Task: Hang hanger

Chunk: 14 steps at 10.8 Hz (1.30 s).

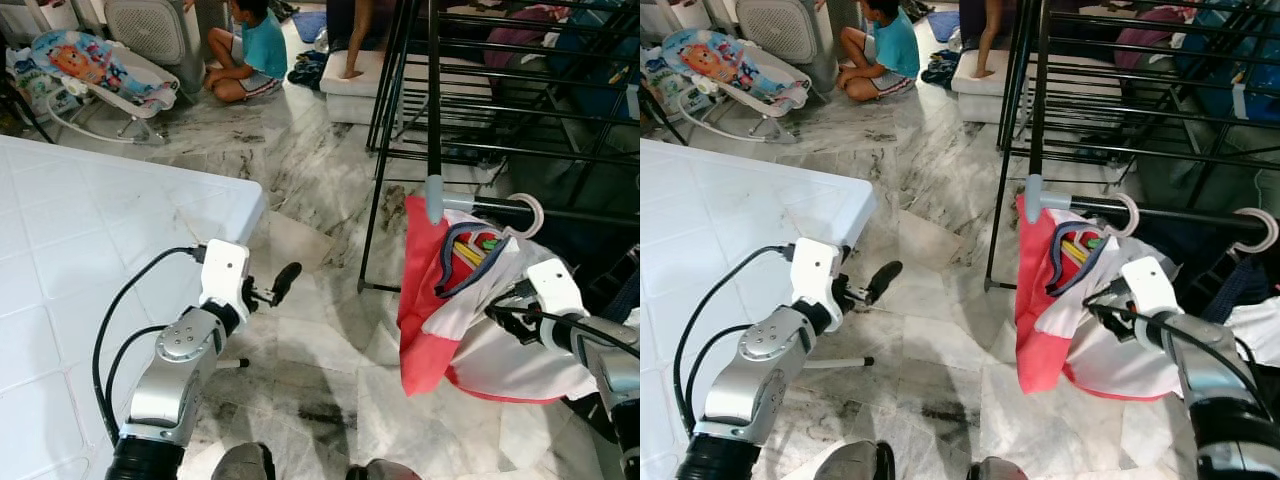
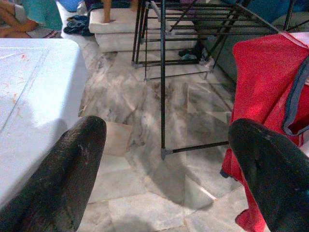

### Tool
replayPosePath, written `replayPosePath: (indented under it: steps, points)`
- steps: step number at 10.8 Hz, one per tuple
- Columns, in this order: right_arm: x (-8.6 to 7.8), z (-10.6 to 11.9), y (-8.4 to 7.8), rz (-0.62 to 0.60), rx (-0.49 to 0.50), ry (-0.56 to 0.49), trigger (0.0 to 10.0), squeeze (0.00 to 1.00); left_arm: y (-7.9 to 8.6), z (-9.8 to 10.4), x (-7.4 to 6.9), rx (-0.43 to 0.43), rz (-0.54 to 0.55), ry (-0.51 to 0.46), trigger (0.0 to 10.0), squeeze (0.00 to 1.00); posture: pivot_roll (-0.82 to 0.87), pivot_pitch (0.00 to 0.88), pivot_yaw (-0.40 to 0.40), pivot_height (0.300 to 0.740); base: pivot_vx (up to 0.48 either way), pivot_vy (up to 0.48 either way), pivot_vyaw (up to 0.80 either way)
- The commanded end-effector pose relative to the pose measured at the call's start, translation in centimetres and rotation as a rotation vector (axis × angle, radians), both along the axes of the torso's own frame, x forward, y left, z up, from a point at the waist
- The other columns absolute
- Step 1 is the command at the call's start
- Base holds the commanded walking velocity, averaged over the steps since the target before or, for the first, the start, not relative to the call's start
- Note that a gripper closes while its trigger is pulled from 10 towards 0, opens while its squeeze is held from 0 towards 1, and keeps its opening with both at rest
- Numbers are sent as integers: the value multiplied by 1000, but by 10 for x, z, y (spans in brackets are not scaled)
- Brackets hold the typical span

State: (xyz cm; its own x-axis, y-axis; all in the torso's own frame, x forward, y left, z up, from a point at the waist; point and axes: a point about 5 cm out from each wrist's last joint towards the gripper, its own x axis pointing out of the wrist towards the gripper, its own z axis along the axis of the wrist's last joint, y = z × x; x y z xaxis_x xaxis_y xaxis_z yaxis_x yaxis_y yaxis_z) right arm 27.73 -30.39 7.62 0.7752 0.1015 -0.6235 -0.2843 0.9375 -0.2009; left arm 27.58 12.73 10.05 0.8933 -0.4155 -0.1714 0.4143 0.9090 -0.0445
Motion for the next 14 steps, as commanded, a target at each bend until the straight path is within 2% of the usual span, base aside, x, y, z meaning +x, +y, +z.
replayPosePath:
  steps: [1, 6, 12, 14]
  points:
    - [0, 6, -5, -3, 7, -8, 0, 0, 2, -2, -1, 21, -9, 13, 10000, 0, 21, 87, 2, 740, 0, 0, 0]
    - [6, 21, -17, -47, -11, -53, 0, 0, 2, -6, -5, 31, -10, 31, 10000, 0, 18, 92, 1, 740, 0, 0, 0]
    - [-1, 11, -4, -9, 48, -18, 0, 0, 1, -6, -4, 42, -17, 35, 10000, 0, 16, 96, 5, 740, 0, 0, 0]
    - [2, 11, 5, -55, 81, -86, 0, 0, 0, -7, -6, 39, -16, 38, 10000, 0, 16, 93, 0, 740, 0, 0, 0]
